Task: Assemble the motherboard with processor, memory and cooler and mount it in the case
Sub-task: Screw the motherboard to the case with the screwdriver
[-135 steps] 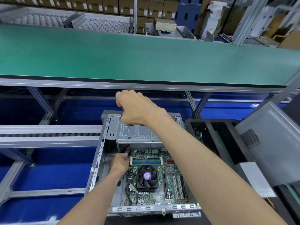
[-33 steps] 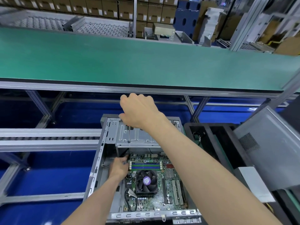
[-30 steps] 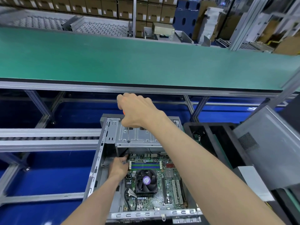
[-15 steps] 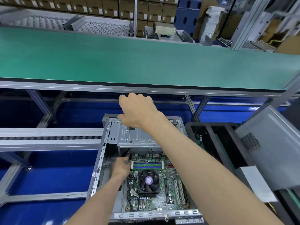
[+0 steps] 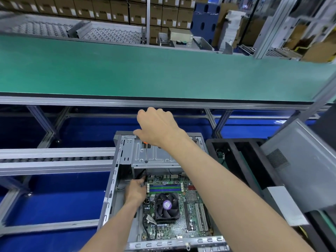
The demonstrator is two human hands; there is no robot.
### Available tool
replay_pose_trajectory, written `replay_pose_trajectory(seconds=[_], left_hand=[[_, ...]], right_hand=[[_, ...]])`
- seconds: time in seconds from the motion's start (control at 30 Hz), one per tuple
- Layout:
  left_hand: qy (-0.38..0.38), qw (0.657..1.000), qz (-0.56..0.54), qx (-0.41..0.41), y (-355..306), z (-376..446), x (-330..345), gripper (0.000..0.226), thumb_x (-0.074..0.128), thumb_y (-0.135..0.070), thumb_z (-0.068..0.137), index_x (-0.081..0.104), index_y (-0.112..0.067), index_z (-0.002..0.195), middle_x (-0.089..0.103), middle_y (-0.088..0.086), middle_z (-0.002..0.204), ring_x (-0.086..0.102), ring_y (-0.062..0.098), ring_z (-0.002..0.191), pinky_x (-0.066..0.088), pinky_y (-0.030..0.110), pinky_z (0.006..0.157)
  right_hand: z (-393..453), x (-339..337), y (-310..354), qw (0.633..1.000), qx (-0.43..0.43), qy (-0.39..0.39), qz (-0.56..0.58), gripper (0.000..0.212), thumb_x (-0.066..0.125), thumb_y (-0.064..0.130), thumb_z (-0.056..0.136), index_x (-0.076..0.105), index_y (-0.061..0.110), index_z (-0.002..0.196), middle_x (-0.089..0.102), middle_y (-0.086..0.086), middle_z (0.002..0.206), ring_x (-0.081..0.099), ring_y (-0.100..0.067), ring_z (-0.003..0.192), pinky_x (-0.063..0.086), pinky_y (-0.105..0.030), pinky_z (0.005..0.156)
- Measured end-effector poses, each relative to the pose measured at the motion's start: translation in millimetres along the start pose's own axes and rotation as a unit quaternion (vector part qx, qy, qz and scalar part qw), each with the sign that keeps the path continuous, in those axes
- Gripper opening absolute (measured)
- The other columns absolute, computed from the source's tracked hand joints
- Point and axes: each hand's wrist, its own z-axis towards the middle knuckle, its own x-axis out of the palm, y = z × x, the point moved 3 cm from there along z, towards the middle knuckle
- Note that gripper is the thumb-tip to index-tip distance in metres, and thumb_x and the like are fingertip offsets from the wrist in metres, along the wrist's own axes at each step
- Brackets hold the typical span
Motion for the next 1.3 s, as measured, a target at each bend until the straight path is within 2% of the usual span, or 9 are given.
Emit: replay_pose_trajectory(seconds=[0.1,0.23,0.33,0.53,0.73,0.83,0.93,1.07,1.3], left_hand=[[-0.004,1.0,0.013,0.002,-1.9,-1.6,0.1,0.042,0.054,-0.008,0.099,0.058,-0.021,0.139,0.069,-0.001,0.122,0.056,0.008,0.06,0.044,0.017,0.052],[-0.009,1.0,0.016,0.006,-3.5,-2.9,-1.2,0.041,0.053,-0.009,0.099,0.058,-0.021,0.138,0.069,0.001,0.123,0.055,0.008,0.057,0.041,0.015,0.045],[-0.007,1.0,0.014,-0.001,-3.7,-3.6,-2.6,0.042,0.053,-0.009,0.099,0.058,-0.021,0.139,0.068,0.001,0.127,0.057,0.006,0.06,0.042,0.015,0.048],[-0.008,1.0,0.022,-0.013,-9.1,-10.4,-6.2,0.04,0.054,-0.011,0.098,0.062,-0.028,0.134,0.064,-0.014,0.082,0.058,0.01,0.059,0.041,0.021,0.048],[-0.025,1.0,-0.003,-0.019,-15.3,-20.2,-12.9,0.039,0.058,-0.011,0.096,0.061,-0.018,0.134,0.071,-0.004,0.089,0.058,0.008,0.06,0.045,0.022,0.056],[-0.078,0.997,-0.028,0.008,-30.3,-30.7,-24.9,0.016,0.062,-0.016,0.092,0.075,-0.008,0.096,0.065,-0.003,0.058,0.059,0.014,0.054,0.052,0.027,0.062],[-0.08,0.991,-0.106,-0.009,-40.9,-42.1,-34.8,0.029,0.059,-0.019,0.092,0.063,-0.008,0.065,0.054,0.0,0.049,0.043,0.014,0.042,0.043,0.027,0.05],[0.035,0.894,-0.433,-0.106,-44.9,-60.5,-33.0,0.025,0.052,-0.009,0.097,0.052,-0.011,0.072,0.036,-0.002,0.053,0.021,0.01,0.041,0.019,0.023,0.036],[0.144,0.708,-0.67,-0.17,-54.3,-79.9,-17.9,0.04,0.042,-0.016,0.102,0.03,-0.02,0.064,0.02,-0.008,0.046,0.01,0.006,0.036,0.011,0.019,0.028]], right_hand=[[-0.1,-1.4,2.3,0.995,-0.02,0.05,0.084,0.027,0.061,0.019,0.078,0.046,0.014,0.1,0.046,-0.001,0.085,0.05,-0.024,0.074,0.029,-0.032,0.056],[0.7,-2.1,4.0,1.0,0.006,-0.006,-0.011,0.025,0.059,0.03,0.093,0.05,0.011,0.106,0.04,0.001,0.082,0.047,-0.03,0.077,0.033,-0.037,0.063],[1.5,-1.9,2.2,0.998,-0.004,0.033,0.048,0.026,0.062,0.023,0.084,0.044,0.013,0.101,0.043,0.0,0.084,0.048,-0.028,0.078,0.034,-0.037,0.063],[-0.7,1.2,-1.3,0.998,0.017,0.015,0.054,0.025,0.06,0.021,0.091,0.038,0.012,0.097,0.04,-0.001,0.081,0.049,-0.029,0.079,0.035,-0.037,0.061],[-8.4,-4.6,-5.9,0.988,0.015,0.053,0.144,0.032,0.059,0.006,0.078,0.043,0.011,0.105,0.048,-0.009,0.088,0.052,-0.029,0.076,0.048,-0.04,0.059],[-9.4,-22.9,-9.7,0.986,0.009,-0.003,0.165,0.033,0.057,0.007,0.074,0.043,0.013,0.103,0.052,-0.008,0.081,0.055,-0.031,0.073,0.053,-0.043,0.061],[-11.7,-53.7,-20.9,0.978,0.012,-0.08,0.19,0.035,0.054,0.01,0.068,0.042,0.017,0.1,0.057,-0.007,0.075,0.055,-0.033,0.07,0.054,-0.045,0.064],[-34.6,-93.5,-47.6,0.949,0.047,-0.221,0.221,0.034,0.059,0.013,0.069,0.043,0.022,0.098,0.054,-0.004,0.066,0.052,-0.028,0.064,0.05,-0.042,0.063],[-76.6,-113.9,-71.0,0.906,0.066,-0.329,0.258,0.033,0.067,0.015,0.079,0.047,0.013,0.105,0.049,0.007,0.06,0.049,-0.013,0.055,0.042,-0.031,0.057]])
